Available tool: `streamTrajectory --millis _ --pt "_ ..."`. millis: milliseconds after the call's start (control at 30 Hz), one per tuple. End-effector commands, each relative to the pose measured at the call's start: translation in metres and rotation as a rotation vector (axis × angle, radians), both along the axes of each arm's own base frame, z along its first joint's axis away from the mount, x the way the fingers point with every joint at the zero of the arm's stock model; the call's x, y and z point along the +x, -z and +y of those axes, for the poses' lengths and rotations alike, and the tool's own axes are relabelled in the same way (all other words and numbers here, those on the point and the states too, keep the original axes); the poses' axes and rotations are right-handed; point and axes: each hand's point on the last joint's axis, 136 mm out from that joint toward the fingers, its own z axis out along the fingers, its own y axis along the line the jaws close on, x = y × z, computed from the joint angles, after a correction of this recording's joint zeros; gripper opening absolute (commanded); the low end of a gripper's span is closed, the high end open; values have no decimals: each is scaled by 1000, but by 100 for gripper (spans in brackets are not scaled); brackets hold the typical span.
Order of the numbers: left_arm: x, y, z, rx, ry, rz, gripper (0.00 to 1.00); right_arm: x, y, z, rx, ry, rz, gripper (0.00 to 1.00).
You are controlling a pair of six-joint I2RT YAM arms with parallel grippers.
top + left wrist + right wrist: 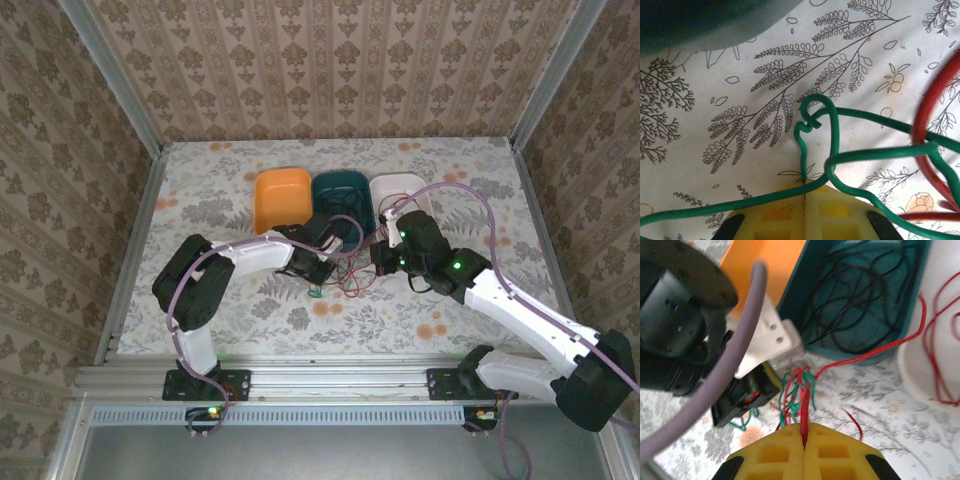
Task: Untangle the cables
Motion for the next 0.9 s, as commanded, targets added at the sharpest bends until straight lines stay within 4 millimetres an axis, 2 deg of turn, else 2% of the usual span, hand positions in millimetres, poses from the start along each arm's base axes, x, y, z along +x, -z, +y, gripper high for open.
streamTrajectory --millis 0,167,333,533,867 --pt "-24 33 14 51 3 90 0 14 -12 -29 -31 165 -74 1" --pt "-29 36 25 80 -9 89 0 24 -34 -87 -110 445 -190 0" --pt "-34 39 33 98 -27 93 0 22 -56 -143 -99 689 -268 0" --pt "-39 40 41 121 -36 95 0 17 -70 -185 -81 819 -292 0" --pt "-47 43 58 173 -75 87 0 6 -123 -248 -38 1019 -429 0"
